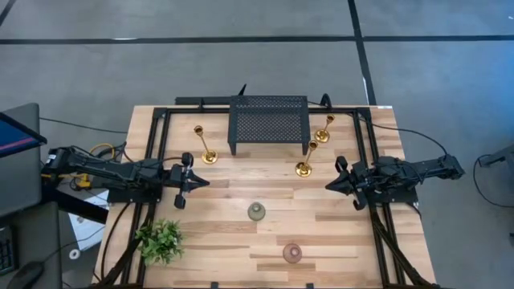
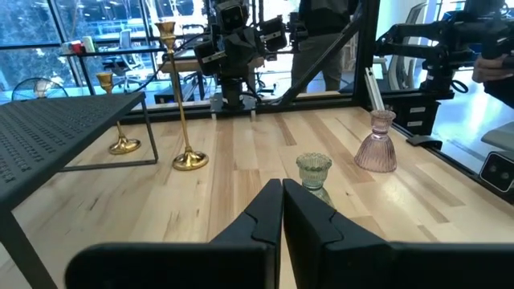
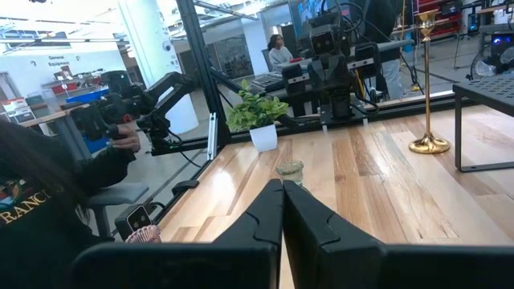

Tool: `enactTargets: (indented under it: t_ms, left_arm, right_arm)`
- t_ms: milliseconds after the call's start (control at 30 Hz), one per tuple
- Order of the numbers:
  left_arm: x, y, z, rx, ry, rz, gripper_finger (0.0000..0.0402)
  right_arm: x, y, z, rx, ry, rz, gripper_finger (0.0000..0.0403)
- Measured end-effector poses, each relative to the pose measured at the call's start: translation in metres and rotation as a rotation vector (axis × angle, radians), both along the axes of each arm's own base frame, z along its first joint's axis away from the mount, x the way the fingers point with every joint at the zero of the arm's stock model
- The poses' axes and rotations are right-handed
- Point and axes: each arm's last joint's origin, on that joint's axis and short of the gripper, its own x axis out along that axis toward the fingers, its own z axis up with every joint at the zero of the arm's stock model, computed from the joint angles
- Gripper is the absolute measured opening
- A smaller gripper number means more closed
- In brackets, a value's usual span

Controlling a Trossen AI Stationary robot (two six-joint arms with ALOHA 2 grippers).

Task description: Pick & Place candle stick holders

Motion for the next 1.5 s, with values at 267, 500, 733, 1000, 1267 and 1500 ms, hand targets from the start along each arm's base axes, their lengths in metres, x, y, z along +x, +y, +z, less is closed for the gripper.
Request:
enactTargets:
  t_ms: [267, 500, 733, 1000, 1267, 1500]
  left_arm:
    - [0.000, 0.000, 0.001, -0.001, -0.007, 0.000, 0.0013]
    - [0.000, 0.000, 0.001, -0.002, -0.007, 0.005, 0.0013]
    - [0.000, 0.009, 0.000, -0.030, 0.001, 0.284, 0.0005]
    - [-0.001, 0.019, -0.005, -0.022, 0.058, 0.495, 0.0004]
    - [-0.002, 0.023, 0.001, -0.006, 0.095, 0.590, 0.0004]
    - [-0.009, 0.026, 0.025, 0.067, 0.258, 0.711, 0.0005]
  right_arm:
    - [0.000, 0.000, 0.000, 0.000, 0.000, 0.000, 0.0000]
    - [0.000, 0.000, 0.000, 0.000, 0.000, 0.000, 0.0000]
    - [0.000, 0.000, 0.000, 0.000, 0.000, 0.000, 0.0000]
    - [0.000, 0.000, 0.000, -0.013, -0.002, -0.005, 0.0000]
    - [0.000, -0.001, 0.000, -0.036, -0.004, -0.043, 0.0000]
    - [0.000, -0.001, 0.000, -0.036, -0.004, -0.046, 0.0000]
